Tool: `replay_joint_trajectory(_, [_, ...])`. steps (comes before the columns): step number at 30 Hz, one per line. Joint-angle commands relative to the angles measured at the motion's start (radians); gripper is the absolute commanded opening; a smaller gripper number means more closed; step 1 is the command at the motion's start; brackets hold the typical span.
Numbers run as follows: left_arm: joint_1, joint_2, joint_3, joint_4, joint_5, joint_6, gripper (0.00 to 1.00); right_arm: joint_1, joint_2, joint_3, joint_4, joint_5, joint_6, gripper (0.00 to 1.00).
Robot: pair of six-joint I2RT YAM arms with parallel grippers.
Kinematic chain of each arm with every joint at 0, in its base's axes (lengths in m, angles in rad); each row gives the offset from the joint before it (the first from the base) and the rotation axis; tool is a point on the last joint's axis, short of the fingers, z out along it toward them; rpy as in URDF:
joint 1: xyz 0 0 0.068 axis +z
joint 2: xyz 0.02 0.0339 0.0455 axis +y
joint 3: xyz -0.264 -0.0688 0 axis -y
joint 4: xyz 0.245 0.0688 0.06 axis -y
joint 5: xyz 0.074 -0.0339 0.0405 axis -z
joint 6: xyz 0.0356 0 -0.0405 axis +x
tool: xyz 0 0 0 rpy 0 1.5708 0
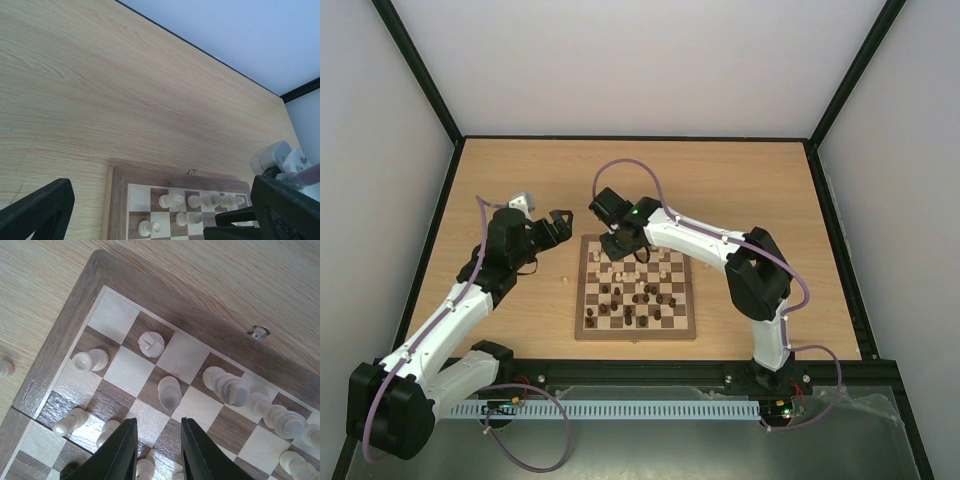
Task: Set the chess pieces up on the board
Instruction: Pick up the chess piece from the chessboard.
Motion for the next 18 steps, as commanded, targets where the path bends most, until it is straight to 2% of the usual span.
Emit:
replay_joint_trajectory(1, [0.005,-0.011,-0.01,-0.003,-0.007,-0.001,1.0,0.006,0.03,0.029,-0.053,0.015,-0.011,0.25])
replay_joint_trajectory(18, [0.007,-0.011,-0.013,0.0,-0.003,-0.001,1.0,-0.024,0.089,0.047,-0.023,0.01,-0.017,0.25])
